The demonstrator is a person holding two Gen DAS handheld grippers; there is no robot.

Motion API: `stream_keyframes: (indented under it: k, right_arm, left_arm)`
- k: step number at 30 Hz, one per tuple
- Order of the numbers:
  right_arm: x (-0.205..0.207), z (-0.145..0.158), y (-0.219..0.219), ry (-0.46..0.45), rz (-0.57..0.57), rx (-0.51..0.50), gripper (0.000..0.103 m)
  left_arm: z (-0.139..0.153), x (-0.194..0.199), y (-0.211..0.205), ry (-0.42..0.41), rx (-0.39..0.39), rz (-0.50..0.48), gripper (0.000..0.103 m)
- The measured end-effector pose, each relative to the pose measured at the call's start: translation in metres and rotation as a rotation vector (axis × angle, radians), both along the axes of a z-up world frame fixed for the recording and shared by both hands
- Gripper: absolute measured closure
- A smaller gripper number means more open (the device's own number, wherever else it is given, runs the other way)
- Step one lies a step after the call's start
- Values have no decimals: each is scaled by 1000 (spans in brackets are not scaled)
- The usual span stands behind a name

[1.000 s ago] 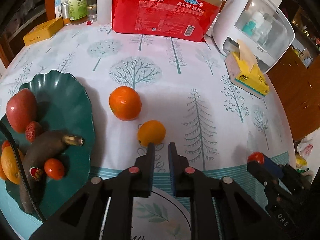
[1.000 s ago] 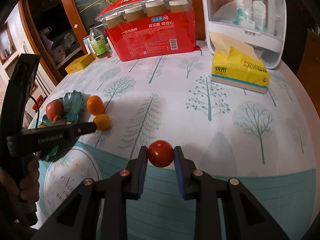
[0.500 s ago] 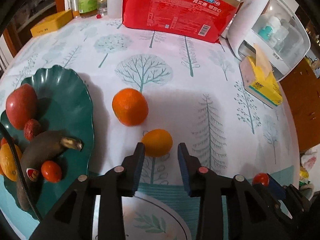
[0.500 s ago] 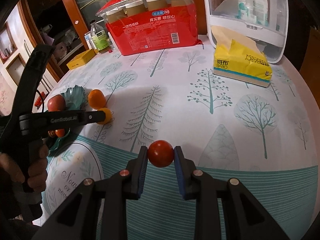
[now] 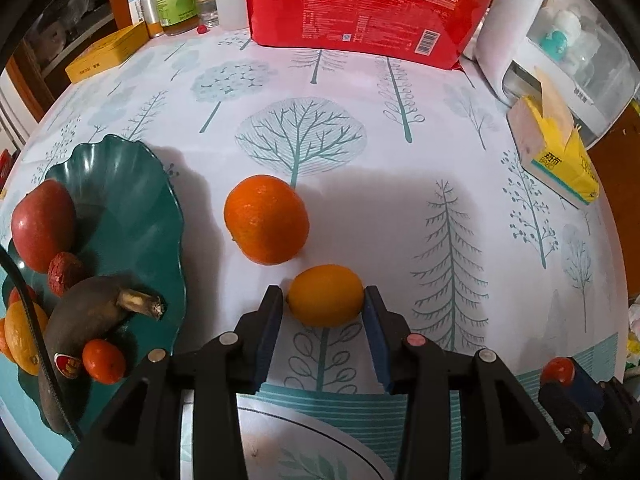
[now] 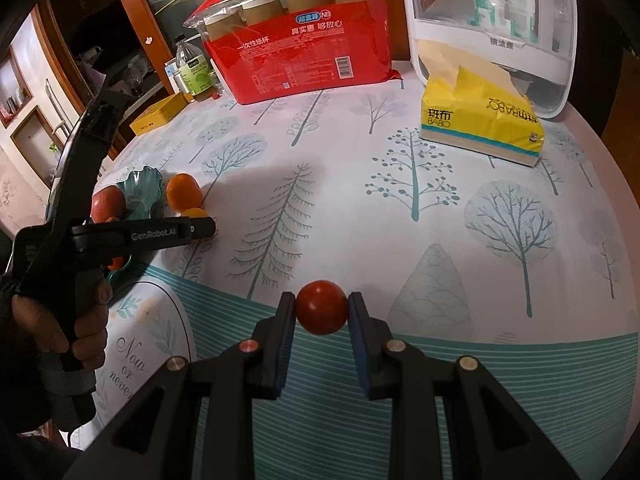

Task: Organize fruits
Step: 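Lift and carry the small orange and cherry tomato toward the green plate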

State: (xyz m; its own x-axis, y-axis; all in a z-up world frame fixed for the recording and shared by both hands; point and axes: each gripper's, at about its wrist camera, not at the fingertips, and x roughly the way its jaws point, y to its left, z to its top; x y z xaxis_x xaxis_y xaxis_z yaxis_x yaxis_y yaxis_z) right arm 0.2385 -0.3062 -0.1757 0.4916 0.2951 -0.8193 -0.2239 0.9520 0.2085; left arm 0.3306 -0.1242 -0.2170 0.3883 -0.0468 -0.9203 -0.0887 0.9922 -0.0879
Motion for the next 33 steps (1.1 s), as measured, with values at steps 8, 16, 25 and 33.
stream_keyframes:
  k: [8, 16, 25, 33]
  right_arm:
    - [-6, 8, 3, -8, -9, -15, 76]
    - [-22, 32, 25, -49, 0, -20, 76]
    - [-55, 47, 70, -53, 23, 1, 76]
    - [-84, 51, 122, -45, 62, 7, 76]
  left_arm:
    - [11, -5, 2, -34, 4, -25, 67]
    - [46, -34, 13, -105, -45, -56, 67]
    - [81, -85, 51, -173, -74, -73, 67]
    - [102, -132, 105, -216, -78, -84, 67]
